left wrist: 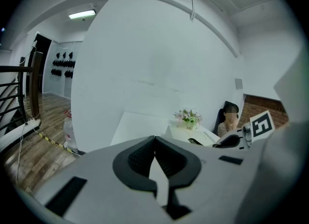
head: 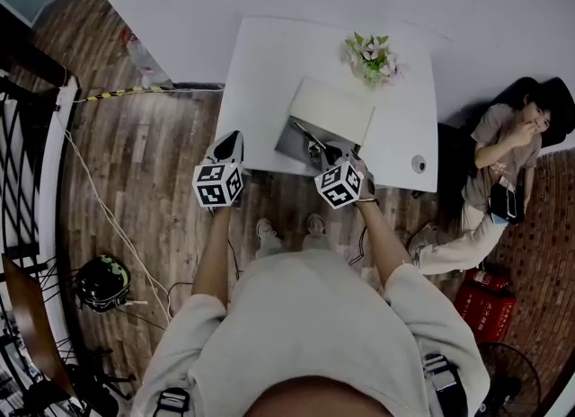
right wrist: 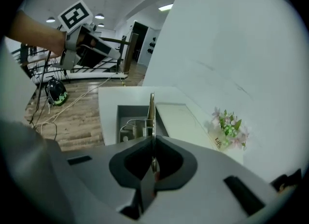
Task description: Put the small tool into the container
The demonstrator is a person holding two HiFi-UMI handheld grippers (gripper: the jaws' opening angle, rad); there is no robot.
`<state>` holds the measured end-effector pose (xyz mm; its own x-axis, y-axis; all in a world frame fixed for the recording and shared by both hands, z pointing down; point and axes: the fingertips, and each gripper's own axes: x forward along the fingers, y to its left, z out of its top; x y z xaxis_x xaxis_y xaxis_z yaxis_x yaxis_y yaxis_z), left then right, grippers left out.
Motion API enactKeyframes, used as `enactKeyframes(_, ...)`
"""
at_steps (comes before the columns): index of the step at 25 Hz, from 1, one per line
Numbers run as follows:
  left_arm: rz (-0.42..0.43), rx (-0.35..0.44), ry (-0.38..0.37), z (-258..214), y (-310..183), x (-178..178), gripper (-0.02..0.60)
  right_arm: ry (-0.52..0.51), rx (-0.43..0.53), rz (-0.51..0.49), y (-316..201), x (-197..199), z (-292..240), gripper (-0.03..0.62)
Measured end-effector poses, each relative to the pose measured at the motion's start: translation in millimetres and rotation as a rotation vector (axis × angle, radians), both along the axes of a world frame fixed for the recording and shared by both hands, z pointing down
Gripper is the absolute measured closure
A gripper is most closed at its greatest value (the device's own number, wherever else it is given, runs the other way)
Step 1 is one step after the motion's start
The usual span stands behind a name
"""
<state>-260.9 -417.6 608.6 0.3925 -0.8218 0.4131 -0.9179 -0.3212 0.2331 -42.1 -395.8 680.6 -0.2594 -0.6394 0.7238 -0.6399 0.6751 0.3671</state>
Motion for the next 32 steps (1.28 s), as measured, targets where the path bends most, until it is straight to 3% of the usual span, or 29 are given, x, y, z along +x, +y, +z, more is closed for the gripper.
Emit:
enactKeyframes(9,-0.02,0.003,0.011,0.0,2.1,-5.4,0.572,0.252,0.031,-0.146,-6.9,-4.2,18.9,0.592)
enactKeyframes(32,-0.045,-0.02,0.0,8.6,4.4,-13.4,0.572,0.565,0.094,-0.379,-16.9,-5.8,48.2,0.591)
